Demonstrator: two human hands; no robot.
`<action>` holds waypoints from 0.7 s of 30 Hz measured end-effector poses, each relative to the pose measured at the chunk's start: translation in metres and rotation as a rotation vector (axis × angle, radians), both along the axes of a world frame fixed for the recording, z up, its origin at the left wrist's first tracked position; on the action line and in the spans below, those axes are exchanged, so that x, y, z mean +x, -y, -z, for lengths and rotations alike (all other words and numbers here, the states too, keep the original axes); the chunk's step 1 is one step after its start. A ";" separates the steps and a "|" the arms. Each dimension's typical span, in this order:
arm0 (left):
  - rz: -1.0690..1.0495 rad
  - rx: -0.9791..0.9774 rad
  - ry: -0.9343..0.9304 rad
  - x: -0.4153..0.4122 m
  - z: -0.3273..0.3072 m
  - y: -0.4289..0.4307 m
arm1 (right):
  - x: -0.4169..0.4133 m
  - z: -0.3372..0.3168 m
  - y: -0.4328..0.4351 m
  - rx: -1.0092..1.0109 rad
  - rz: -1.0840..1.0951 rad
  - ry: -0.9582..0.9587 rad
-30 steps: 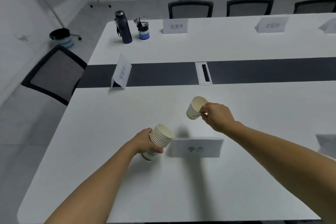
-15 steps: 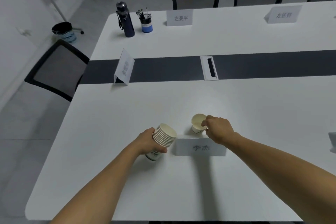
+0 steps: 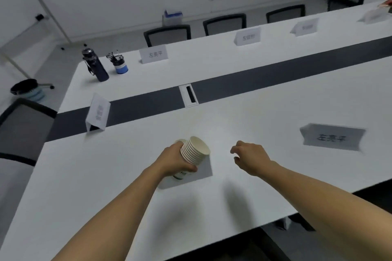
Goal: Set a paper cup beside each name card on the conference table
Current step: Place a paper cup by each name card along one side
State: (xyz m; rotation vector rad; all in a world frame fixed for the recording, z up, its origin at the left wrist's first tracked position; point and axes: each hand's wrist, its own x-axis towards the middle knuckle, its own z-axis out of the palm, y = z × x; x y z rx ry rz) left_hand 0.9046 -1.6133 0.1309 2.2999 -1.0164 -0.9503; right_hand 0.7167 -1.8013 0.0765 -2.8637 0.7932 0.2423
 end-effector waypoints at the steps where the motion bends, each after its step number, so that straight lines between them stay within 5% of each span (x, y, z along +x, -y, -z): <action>1: 0.025 -0.007 0.008 -0.016 -0.002 0.011 | -0.021 -0.002 0.006 -0.002 0.021 0.005; 13: 0.298 -0.084 0.054 -0.269 -0.012 0.160 | -0.322 -0.040 0.099 -0.074 0.284 0.004; 21: 0.399 -0.056 0.057 -0.359 -0.007 0.248 | -0.436 -0.047 0.165 -0.098 0.412 0.048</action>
